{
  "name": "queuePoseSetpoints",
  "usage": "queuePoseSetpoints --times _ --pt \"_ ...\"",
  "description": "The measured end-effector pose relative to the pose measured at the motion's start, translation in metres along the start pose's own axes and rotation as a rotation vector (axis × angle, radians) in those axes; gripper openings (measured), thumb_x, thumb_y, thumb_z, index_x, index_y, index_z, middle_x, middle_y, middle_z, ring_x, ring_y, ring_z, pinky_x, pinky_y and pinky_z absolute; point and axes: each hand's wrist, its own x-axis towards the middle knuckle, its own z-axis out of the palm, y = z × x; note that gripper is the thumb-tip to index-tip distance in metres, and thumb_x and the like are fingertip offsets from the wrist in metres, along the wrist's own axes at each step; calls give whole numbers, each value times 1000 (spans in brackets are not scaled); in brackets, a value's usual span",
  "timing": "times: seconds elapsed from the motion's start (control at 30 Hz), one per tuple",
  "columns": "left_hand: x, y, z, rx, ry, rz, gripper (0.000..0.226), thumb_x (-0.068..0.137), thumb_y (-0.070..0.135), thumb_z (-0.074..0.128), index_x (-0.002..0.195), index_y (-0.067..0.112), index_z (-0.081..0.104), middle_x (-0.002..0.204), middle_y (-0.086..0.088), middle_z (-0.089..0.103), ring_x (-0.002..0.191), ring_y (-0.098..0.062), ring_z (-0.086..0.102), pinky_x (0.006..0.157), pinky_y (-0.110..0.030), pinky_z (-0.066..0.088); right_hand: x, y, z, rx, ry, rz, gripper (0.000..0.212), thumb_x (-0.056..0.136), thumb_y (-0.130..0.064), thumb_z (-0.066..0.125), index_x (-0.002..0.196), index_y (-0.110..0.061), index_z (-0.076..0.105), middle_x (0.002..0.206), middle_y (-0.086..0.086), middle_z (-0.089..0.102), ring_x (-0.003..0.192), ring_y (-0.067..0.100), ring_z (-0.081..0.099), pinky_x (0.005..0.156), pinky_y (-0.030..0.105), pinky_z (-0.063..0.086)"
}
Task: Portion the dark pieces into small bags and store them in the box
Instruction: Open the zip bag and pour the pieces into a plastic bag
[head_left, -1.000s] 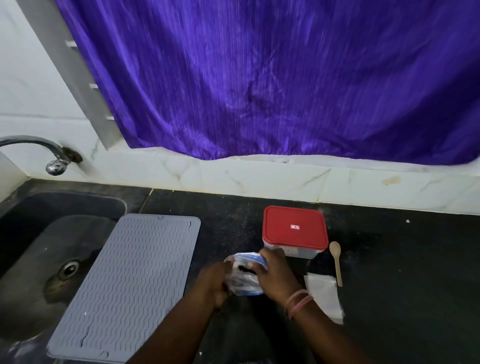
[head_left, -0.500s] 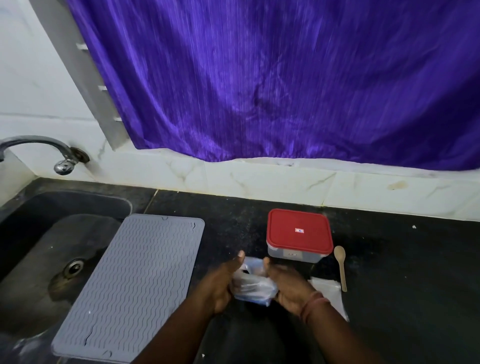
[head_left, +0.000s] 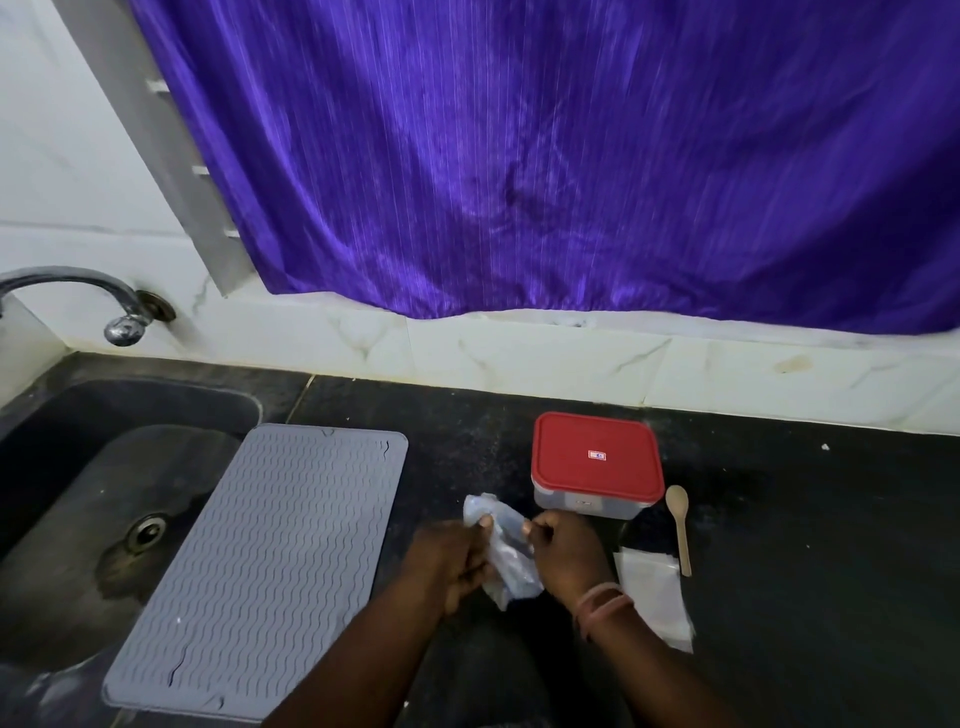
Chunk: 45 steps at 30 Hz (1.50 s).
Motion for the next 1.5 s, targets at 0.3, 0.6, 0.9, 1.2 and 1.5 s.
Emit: queuePoseSetpoints --times 0.3,0.6,0.9,1.2,1.5 --pt "-6 7 -16 -456 -395 -197 39 104 24 51 132 0 64 127 -19 68 108 -36 69 90 -52 58 5 7 -16 1296 -433 789 28 90 7 40 103 0 64 85 22 70 81 29 58 70 37 46" --pt "5 8 -7 -316 -202 -6 47 101 31 59 130 -5 63 129 -19 67 124 -29 62 113 -46 42 -12 12 -16 537 -567 248 23 90 -13 57 110 -18 66 98 4 73 84 16 64 72 30 51" --pt "-20 21 10 291 39 363 41 91 42 72 91 1 77 87 -20 76 74 -24 73 70 -31 55 -12 -27 -17 161 -37 -247 12 88 -26 72 84 -28 60 81 -8 66 76 0 60 67 18 44" --pt "-21 26 3 912 90 179 60 82 52 73 128 14 65 117 -8 71 106 -24 69 94 -39 58 11 -21 -24 499 28 75 12 90 -19 72 83 -10 77 73 2 75 71 16 69 65 25 53" --pt "-17 22 -15 95 47 -42 30 88 23 78 104 -1 70 96 -18 75 83 -27 72 64 -34 63 -1 -3 -26 1434 -639 704 33 92 -9 48 111 9 67 101 24 70 79 36 73 64 40 62"
